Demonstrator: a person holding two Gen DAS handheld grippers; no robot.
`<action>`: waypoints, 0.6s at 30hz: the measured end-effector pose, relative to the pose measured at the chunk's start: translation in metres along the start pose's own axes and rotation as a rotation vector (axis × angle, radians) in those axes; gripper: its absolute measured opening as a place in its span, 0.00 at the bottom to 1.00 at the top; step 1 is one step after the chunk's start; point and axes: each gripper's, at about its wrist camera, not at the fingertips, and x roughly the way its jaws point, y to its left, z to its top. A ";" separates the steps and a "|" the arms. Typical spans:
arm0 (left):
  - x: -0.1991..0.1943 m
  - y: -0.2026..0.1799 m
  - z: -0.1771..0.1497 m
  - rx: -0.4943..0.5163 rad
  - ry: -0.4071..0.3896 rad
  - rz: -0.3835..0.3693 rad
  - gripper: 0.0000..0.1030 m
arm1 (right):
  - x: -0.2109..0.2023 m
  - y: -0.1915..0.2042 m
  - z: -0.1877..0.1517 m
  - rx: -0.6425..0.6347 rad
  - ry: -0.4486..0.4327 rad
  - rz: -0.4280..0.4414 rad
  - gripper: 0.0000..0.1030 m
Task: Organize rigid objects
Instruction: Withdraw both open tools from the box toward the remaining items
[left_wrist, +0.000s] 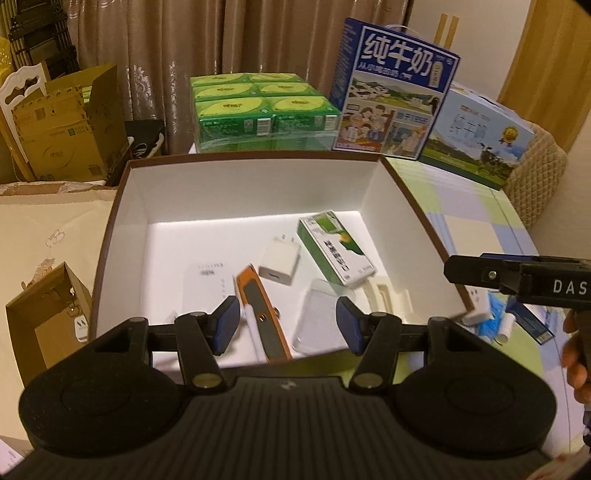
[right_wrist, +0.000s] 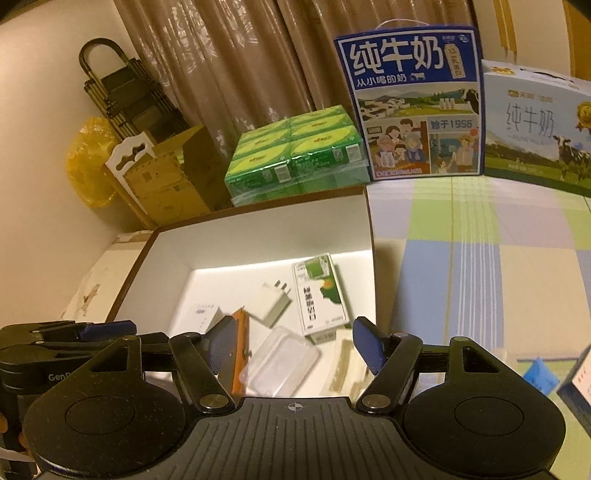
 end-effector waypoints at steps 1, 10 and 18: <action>-0.002 -0.002 -0.003 -0.001 0.000 -0.003 0.52 | -0.004 0.000 -0.003 0.003 -0.001 0.001 0.65; -0.018 -0.024 -0.030 0.006 0.006 -0.005 0.52 | -0.031 -0.007 -0.027 0.029 0.010 -0.002 0.65; -0.027 -0.049 -0.049 0.010 0.011 -0.011 0.52 | -0.051 -0.017 -0.047 0.020 0.025 -0.015 0.65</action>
